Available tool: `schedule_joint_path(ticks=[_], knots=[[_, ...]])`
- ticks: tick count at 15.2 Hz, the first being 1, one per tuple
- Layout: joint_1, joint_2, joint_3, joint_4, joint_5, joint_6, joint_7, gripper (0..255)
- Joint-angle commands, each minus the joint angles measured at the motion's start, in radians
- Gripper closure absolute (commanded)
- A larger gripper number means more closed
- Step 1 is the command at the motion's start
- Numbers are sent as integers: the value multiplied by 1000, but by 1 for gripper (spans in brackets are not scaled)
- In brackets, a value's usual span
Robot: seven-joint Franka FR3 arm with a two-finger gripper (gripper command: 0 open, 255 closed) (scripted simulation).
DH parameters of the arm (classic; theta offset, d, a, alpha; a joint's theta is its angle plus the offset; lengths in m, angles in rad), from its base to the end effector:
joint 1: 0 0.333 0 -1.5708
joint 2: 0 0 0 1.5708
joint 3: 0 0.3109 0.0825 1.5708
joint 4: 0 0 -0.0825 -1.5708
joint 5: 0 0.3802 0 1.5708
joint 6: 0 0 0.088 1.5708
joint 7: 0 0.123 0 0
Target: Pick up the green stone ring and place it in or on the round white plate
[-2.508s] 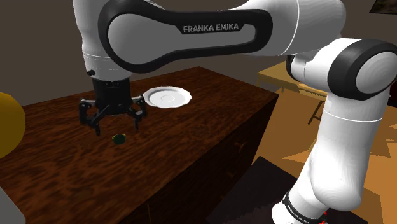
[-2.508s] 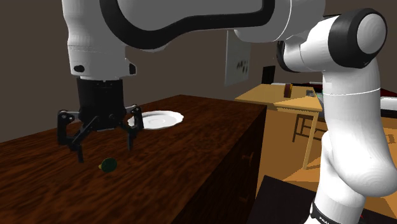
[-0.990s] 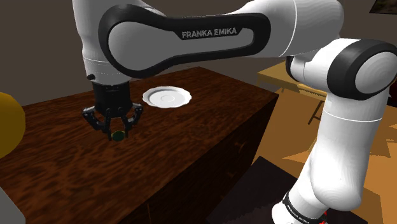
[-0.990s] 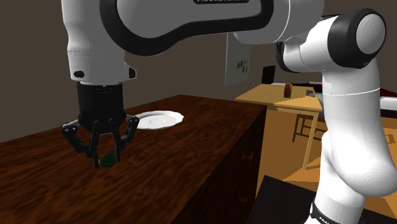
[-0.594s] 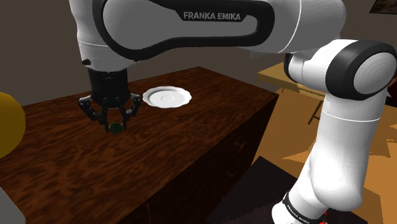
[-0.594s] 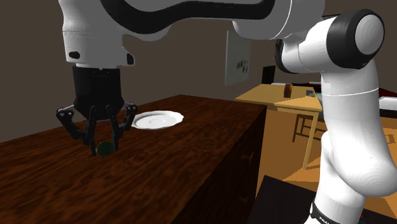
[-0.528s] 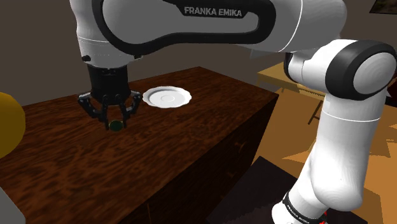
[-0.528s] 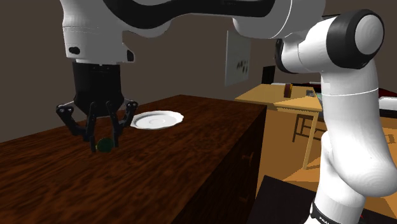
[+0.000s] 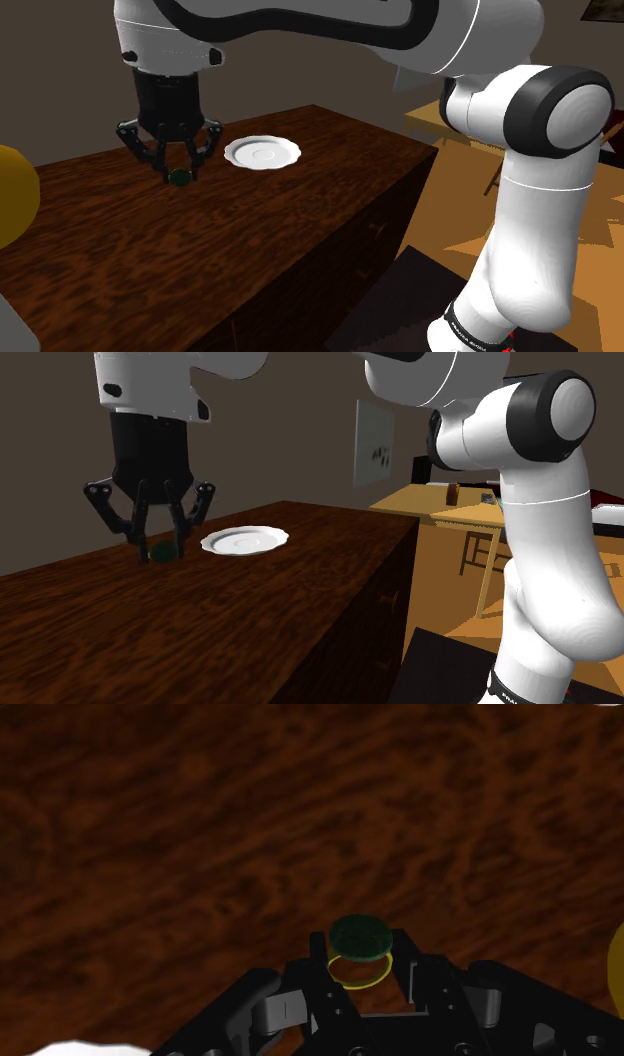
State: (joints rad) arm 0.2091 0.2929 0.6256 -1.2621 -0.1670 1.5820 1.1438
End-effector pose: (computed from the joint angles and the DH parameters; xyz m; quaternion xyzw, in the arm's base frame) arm 0.4777 0.4086 0.6026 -0.9847 0.1696 -0.0209 0.0336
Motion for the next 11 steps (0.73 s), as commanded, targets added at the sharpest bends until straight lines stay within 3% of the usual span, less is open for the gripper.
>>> schedule_joint_path(ticks=[1,11], knots=[[-35,-24,-8,-23,19,4,-39,255],[-219,-107,-86,-110,97,25,-285,255]])
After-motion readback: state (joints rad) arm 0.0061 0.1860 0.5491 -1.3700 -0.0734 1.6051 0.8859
